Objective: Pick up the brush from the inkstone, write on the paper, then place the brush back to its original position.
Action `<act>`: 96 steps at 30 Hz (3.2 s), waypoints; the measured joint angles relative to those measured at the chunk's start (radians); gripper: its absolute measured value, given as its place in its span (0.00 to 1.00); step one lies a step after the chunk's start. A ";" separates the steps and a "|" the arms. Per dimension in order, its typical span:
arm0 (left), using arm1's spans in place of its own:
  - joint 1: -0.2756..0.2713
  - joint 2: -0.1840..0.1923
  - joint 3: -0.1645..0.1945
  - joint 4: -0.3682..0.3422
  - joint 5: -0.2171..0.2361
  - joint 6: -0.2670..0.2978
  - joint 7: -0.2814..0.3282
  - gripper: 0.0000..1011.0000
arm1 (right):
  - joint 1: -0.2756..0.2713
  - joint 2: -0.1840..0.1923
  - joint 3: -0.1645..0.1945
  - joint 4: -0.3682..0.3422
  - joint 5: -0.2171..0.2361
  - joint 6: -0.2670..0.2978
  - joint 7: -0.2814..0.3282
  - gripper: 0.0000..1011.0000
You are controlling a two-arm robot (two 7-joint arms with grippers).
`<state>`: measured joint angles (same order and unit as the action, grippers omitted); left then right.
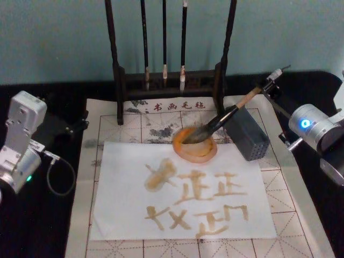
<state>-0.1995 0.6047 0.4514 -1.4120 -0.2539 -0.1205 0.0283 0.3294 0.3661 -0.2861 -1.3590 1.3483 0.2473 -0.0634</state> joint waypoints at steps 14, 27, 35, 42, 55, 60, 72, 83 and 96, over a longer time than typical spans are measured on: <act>0.000 0.000 0.000 0.000 0.000 0.000 0.000 0.99 | 0.003 0.007 -0.027 0.005 0.027 -0.028 -0.040 0.18; 0.000 0.000 0.000 0.000 0.000 0.000 0.000 0.99 | 0.010 0.021 -0.059 0.009 0.045 -0.048 -0.052 0.18; 0.000 0.000 0.000 0.000 0.000 0.000 0.000 0.99 | 0.012 0.029 -0.079 0.010 0.057 -0.062 -0.063 0.18; 0.000 0.000 0.000 0.000 0.000 0.000 0.000 0.99 | 0.016 0.037 -0.094 0.012 0.069 -0.071 -0.069 0.18; 0.000 0.000 0.000 0.000 0.000 0.000 0.000 0.99 | 0.022 0.046 -0.112 0.013 0.074 -0.083 -0.080 0.18; 0.000 0.000 0.000 0.000 0.000 0.000 0.000 0.99 | 0.021 0.045 -0.110 0.013 0.074 -0.082 -0.079 0.18; 0.000 0.000 0.000 0.000 0.000 0.000 0.000 0.99 | 0.020 0.044 -0.108 0.012 0.074 -0.080 -0.078 0.34; 0.000 0.000 0.000 0.000 0.000 0.000 0.000 0.99 | 0.020 0.043 -0.107 0.012 0.073 -0.079 -0.077 0.67; 0.000 0.000 0.000 0.000 0.000 0.000 0.000 0.99 | 0.020 0.043 -0.107 0.012 0.073 -0.079 -0.077 0.99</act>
<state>-0.1996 0.6047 0.4514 -1.4120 -0.2539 -0.1205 0.0283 0.3492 0.4095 -0.3929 -1.3468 1.4215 0.1681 -0.1404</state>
